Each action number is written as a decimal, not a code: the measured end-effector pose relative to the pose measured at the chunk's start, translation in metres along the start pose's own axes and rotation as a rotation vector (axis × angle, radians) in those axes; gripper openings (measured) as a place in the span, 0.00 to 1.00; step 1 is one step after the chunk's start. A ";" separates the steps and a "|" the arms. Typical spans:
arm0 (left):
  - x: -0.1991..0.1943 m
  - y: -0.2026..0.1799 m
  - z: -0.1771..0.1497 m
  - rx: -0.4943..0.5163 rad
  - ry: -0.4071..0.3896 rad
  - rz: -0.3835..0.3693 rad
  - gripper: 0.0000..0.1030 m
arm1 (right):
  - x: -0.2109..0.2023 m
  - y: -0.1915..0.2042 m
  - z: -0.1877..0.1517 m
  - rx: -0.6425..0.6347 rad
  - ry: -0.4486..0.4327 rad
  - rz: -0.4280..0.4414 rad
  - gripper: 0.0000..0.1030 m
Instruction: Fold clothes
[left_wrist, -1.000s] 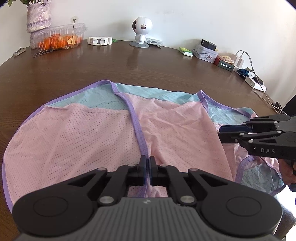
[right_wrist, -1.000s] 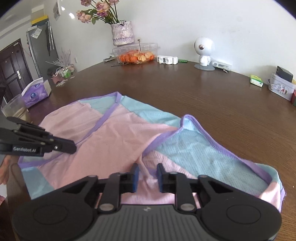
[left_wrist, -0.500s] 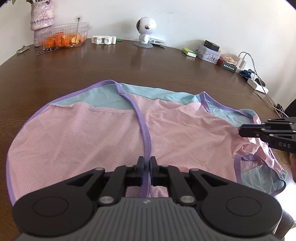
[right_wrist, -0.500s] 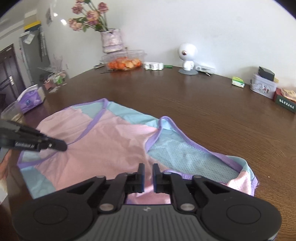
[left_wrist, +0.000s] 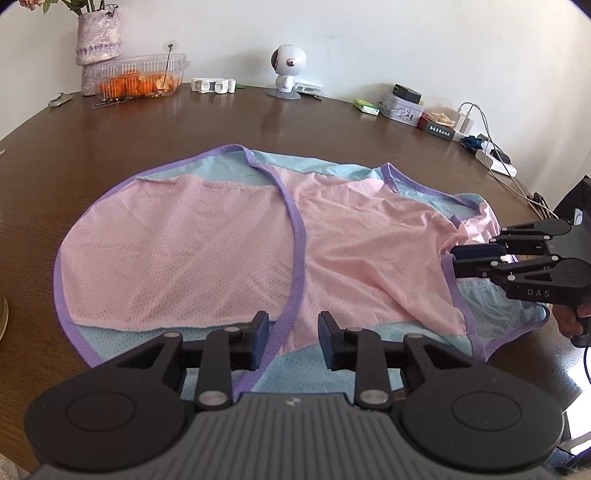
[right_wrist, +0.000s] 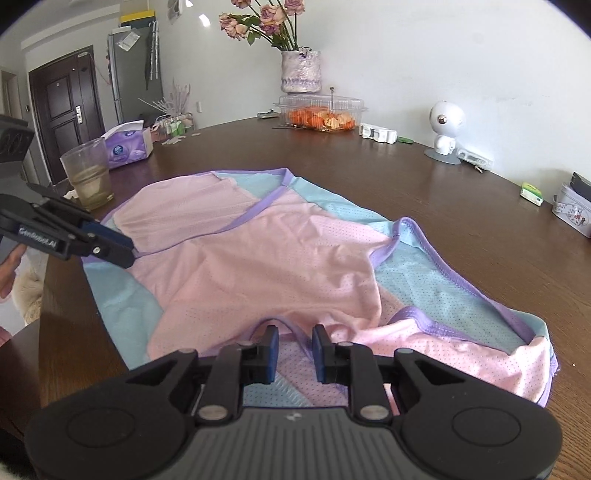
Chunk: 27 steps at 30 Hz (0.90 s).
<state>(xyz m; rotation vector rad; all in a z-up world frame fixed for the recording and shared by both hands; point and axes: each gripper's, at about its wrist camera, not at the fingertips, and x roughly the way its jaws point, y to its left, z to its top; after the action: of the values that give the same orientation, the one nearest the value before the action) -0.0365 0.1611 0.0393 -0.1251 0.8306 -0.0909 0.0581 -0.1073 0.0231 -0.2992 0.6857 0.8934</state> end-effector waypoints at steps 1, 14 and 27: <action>0.001 0.000 -0.001 0.007 0.002 0.017 0.12 | 0.000 -0.001 -0.001 0.006 -0.007 -0.007 0.05; 0.000 0.004 -0.004 0.032 0.002 0.028 0.05 | -0.045 -0.017 -0.026 0.073 -0.018 -0.064 0.00; -0.017 -0.079 0.011 0.127 -0.097 -0.189 0.19 | -0.054 -0.052 -0.021 0.260 -0.078 -0.165 0.23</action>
<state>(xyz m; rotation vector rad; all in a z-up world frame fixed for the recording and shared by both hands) -0.0424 0.0859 0.0710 -0.0876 0.7124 -0.3126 0.0676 -0.1819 0.0411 -0.0865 0.6858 0.6475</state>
